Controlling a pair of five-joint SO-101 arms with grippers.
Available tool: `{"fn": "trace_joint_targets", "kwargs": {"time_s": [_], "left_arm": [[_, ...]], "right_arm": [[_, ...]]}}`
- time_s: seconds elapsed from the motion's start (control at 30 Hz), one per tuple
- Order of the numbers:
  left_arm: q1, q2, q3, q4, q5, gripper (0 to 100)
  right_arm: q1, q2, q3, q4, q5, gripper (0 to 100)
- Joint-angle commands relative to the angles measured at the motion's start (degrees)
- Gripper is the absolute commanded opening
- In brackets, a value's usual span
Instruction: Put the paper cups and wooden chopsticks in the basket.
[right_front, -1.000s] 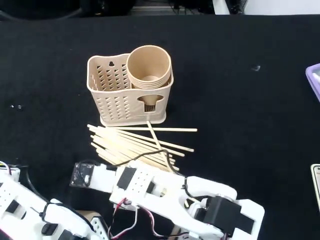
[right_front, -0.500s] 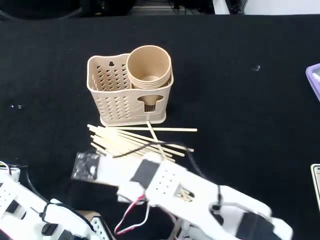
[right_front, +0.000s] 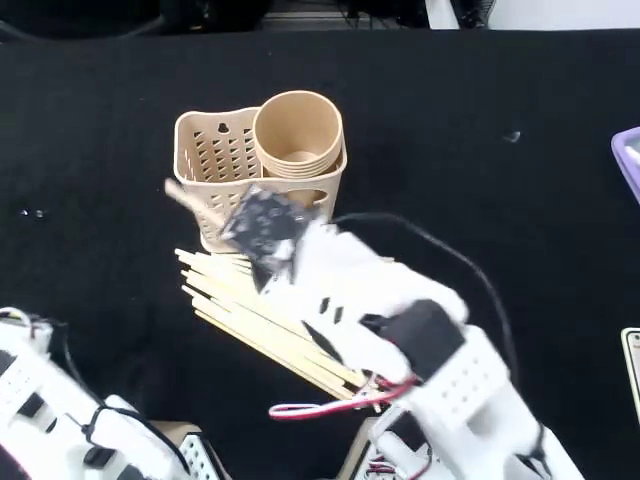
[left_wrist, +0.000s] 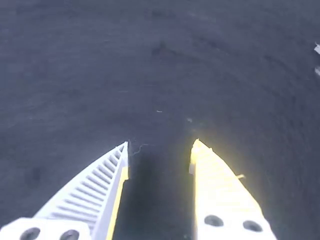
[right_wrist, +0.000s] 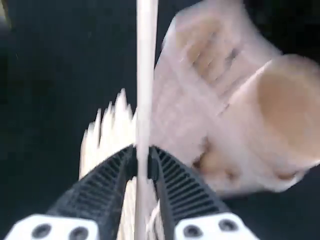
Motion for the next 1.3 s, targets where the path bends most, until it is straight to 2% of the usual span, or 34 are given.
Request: {"fn": "trace_joint_targets", "kwargs": {"time_s": [0.0, 0.13, 0.3, 0.43, 0.57, 0.73, 1.1, 1.17, 1.27], "left_arm": [[7.78, -0.79, 0.92, -2.99, -6.15, 21], [16.31, -0.79, 2.95, -2.73, -12.4, 21], [28.44, -0.88, 6.29, -2.73, -21.01, 21], [32.66, -0.88, 6.9, -2.64, -22.86, 21], [33.45, -0.88, 6.9, -2.55, -23.03, 21], [33.45, -0.88, 6.9, -2.55, -23.03, 21], [33.45, -0.88, 6.9, -2.55, -23.03, 21], [33.45, -0.88, 6.9, -2.55, -23.03, 21], [33.45, -0.88, 6.9, -2.55, -23.03, 21]], "right_arm": [[1.32, -1.63, -5.93, -8.97, -5.63, 1.1], [1.32, 0.92, -5.05, -25.41, -11.6, 1.1], [1.32, 6.73, -3.12, -46.07, -12.75, 1.1], [1.41, 13.85, -2.59, -59.96, -12.48, 1.1], [3.96, 21.58, -3.12, -69.8, -12.4, 1.1], [8.26, 29.41, -4.0, -71.82, -12.84, 1.1], [7.38, 32.92, 4.62, -70.33, -12.84, 1.3], [7.3, 32.92, 4.62, -67.34, -12.84, 1.9], [7.3, 32.92, 2.68, -60.13, -12.84, 9.6]]}}
